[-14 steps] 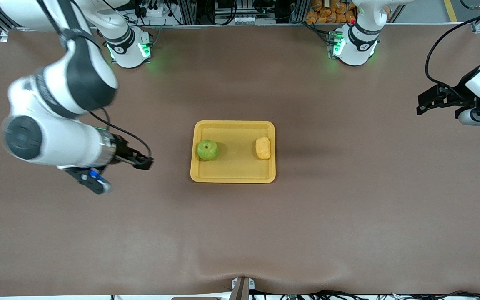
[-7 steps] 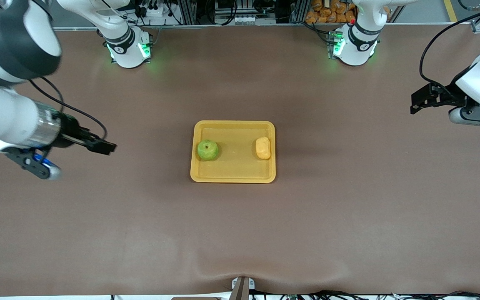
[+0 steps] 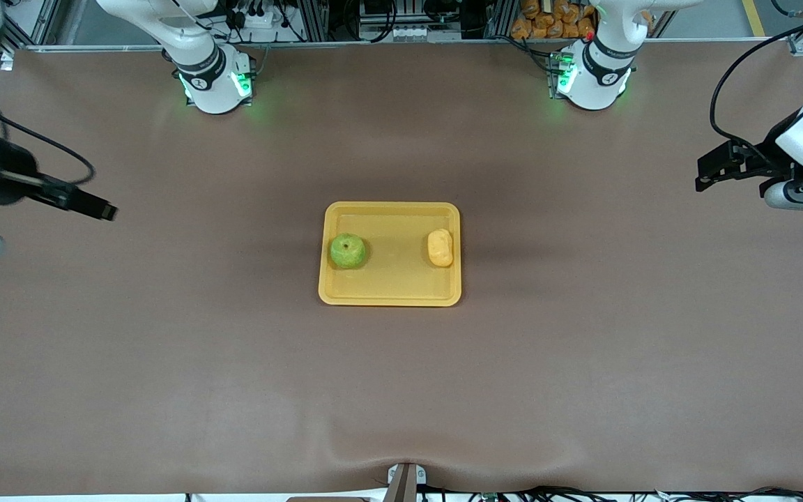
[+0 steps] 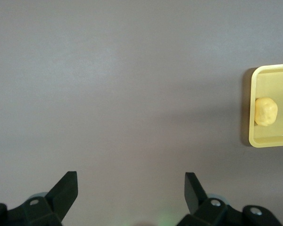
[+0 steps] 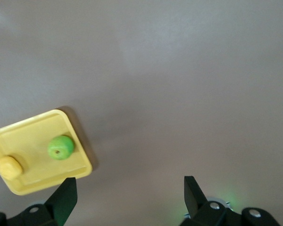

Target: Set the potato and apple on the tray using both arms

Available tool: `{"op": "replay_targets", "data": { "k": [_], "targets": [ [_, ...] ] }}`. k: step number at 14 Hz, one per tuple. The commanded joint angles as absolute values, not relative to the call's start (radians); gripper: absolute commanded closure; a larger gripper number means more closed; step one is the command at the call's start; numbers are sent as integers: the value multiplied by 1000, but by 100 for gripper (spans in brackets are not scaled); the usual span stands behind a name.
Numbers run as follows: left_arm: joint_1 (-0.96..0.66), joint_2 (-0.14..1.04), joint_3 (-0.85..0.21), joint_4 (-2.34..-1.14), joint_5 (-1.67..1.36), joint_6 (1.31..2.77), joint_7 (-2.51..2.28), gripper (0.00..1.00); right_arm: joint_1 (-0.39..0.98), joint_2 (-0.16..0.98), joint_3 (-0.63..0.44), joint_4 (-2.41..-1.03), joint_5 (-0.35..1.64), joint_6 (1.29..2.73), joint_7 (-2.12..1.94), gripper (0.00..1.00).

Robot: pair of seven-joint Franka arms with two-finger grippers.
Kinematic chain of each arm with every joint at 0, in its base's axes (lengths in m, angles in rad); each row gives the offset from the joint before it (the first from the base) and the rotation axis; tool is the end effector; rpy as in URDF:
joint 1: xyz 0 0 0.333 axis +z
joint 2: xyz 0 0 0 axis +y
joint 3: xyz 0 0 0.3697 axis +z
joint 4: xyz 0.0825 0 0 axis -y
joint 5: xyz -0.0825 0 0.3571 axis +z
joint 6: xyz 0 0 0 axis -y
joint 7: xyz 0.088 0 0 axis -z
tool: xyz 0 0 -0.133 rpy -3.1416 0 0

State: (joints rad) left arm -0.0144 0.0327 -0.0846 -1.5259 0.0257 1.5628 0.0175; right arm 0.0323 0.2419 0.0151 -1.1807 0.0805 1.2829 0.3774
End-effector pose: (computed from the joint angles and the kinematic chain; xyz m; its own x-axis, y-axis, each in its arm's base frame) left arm 0.5369 -0.0490 0.6541 0.9932 -0.1160 0.0039 -0.1159 -0.9930 -0.0230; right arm 0.5770 0.0382 0.6631 0.9400 -0.3017 -0.1591 -0.3095 -0.9505 -0.0263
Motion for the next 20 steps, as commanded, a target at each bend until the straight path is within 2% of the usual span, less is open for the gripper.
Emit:
{"op": "replay_targets", "data": {
  "k": [1,5,11,14,20],
  "targets": [
    [-21,31,-75,-1513,15,1537,14,0,9,163,-38,-1268,64,1290,205,0],
    [-21,31,-77,-1509,15,1534,12,0,-77,92,-63,-1360,32,1292,-21,0],
    [-18,32,-75,-1514,15,1531,14,0,-38,-35,-66,-1515,8,1334,-26,0],
    [-18,34,-75,-1514,15,1531,15,0,35,-48,-107,-1522,8,1341,-28,0],
    [-18,35,-75,-1509,14,1531,17,0,34,-43,-97,-1496,5,1356,-28,0]
  ]
}}
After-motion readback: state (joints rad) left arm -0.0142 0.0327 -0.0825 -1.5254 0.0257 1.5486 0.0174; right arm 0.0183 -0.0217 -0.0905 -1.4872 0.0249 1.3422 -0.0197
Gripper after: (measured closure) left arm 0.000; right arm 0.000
